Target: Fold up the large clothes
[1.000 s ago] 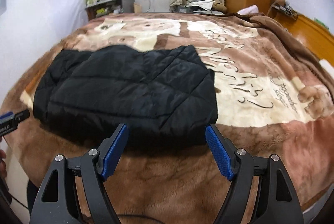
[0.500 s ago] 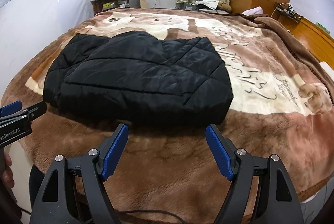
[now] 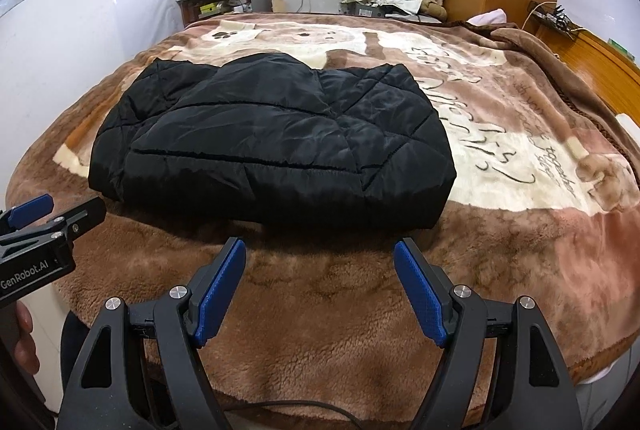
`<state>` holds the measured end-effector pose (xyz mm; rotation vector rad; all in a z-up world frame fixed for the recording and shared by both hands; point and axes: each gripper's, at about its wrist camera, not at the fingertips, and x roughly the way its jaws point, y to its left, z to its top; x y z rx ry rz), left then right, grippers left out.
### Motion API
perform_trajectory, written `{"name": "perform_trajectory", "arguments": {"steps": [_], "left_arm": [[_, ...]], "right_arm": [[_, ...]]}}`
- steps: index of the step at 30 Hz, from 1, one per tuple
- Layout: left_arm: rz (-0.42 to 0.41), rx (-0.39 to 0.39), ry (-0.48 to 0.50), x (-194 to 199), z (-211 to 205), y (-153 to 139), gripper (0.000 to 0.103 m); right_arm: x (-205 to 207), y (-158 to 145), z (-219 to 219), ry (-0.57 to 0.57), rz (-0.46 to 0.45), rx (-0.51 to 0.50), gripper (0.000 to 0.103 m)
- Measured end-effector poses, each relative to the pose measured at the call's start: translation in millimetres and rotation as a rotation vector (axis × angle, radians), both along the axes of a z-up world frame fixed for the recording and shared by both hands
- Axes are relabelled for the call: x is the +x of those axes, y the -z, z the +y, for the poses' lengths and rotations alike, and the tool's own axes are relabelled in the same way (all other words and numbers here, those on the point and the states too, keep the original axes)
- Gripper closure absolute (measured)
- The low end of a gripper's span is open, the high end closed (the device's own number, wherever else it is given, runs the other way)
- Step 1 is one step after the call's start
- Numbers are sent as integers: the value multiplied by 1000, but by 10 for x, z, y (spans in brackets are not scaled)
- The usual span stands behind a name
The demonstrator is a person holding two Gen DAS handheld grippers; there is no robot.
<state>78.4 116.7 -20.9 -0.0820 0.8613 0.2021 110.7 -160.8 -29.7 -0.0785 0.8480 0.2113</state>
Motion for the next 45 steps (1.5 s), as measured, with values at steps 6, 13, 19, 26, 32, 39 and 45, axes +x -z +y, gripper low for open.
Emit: {"name": "perform_trajectory", "arguments": {"steps": [6, 13, 19, 26, 32, 39, 45], "left_arm": [[3, 11, 6, 2, -39, 25, 11], [0, 16, 12, -8, -60, 41, 11], [-13, 27, 19, -20, -112, 23, 11], [-16, 22, 10, -28, -100, 15, 11], [-16, 20, 14, -32, -107, 18, 11], [-10, 10, 17, -23, -126, 26, 11], [-9, 11, 21, -19, -124, 27, 11]], "right_arm": [[-4, 14, 1, 4, 4, 4, 27], [-5, 30, 3, 11, 12, 10, 27], [-12, 30, 7, 11, 11, 7, 27], [-16, 31, 9, 12, 11, 9, 27], [-12, 34, -1, 9, 12, 9, 27], [-19, 35, 18, 9, 12, 10, 27], [-31, 30, 45, 11, 10, 11, 27]]}}
